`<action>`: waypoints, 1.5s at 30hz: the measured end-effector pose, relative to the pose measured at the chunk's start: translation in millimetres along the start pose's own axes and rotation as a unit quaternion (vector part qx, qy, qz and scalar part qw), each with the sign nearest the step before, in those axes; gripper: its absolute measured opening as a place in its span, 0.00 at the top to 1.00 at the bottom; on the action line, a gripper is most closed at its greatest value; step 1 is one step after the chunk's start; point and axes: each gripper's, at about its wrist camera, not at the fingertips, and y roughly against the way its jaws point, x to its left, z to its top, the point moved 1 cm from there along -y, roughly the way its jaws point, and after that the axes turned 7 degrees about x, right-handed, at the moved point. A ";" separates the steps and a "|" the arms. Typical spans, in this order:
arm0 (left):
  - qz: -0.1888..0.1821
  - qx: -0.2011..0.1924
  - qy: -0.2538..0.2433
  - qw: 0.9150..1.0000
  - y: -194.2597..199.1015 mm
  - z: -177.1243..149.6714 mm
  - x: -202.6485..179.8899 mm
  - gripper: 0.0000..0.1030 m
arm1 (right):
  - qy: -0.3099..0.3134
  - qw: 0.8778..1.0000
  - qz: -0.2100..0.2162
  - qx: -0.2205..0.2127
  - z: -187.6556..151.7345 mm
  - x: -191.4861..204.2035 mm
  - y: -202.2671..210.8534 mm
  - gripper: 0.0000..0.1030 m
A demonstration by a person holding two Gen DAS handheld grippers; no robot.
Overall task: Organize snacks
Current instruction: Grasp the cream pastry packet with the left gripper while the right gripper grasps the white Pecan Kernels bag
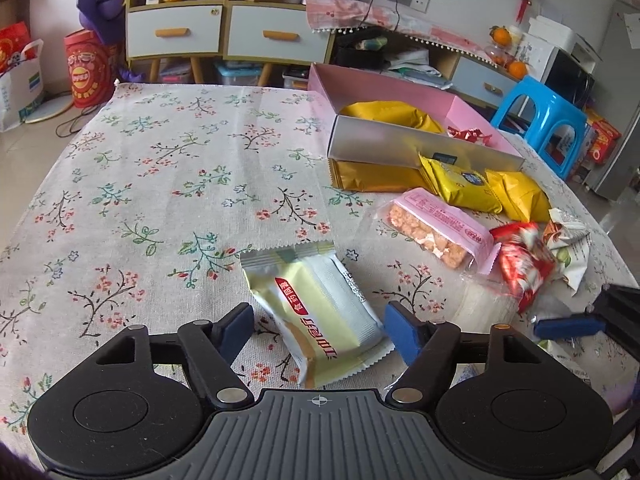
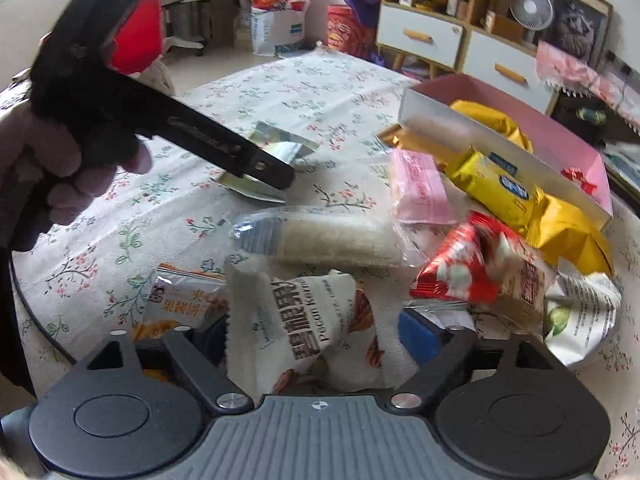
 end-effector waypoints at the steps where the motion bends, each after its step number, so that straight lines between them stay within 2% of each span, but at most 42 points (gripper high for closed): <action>1: 0.001 0.000 0.000 1.000 -0.2 -0.1 -0.2 0.29 | -0.003 1.000 0.000 0.004 0.7 -1.5 -0.4 0.18; 5: -0.007 0.002 0.007 1.000 -0.4 1.0 -2.3 0.25 | 0.000 1.000 0.002 0.006 0.3 -2.9 -0.4 0.17; 8: -0.017 0.004 0.023 1.000 -0.4 2.1 -2.5 0.22 | 0.003 1.000 -0.001 -0.003 -2.0 -2.4 0.7 0.22; 13: -0.024 0.004 0.036 0.999 -2.3 4.1 -4.6 0.21 | 0.006 1.000 -0.009 -0.023 -4.2 -2.6 6.0 0.47; 21: 0.020 -0.001 0.023 1.000 -8.5 5.2 -17.9 0.20 | 0.010 0.999 -0.016 -0.029 -2.7 -2.9 7.5 0.49; 24: 0.050 0.001 0.010 0.999 -11.3 6.1 -21.5 0.24 | 0.011 0.999 -0.019 -0.030 -1.6 -3.4 8.4 0.49; 28: 0.081 -0.004 -0.003 0.997 -10.8 6.3 -20.6 0.53 | 0.005 0.999 -0.018 -0.037 0.7 -6.6 13.4 0.49; 29: 0.085 -0.005 -0.003 0.996 -10.3 6.1 -19.1 0.56 | 0.002 0.999 -0.017 -0.040 1.6 -7.6 15.1 0.49; 45: 0.058 -0.007 0.039 0.998 0.0 17.3 -5.7 0.57 | -0.030 0.997 0.000 -0.075 20.8 -15.4 33.8 0.49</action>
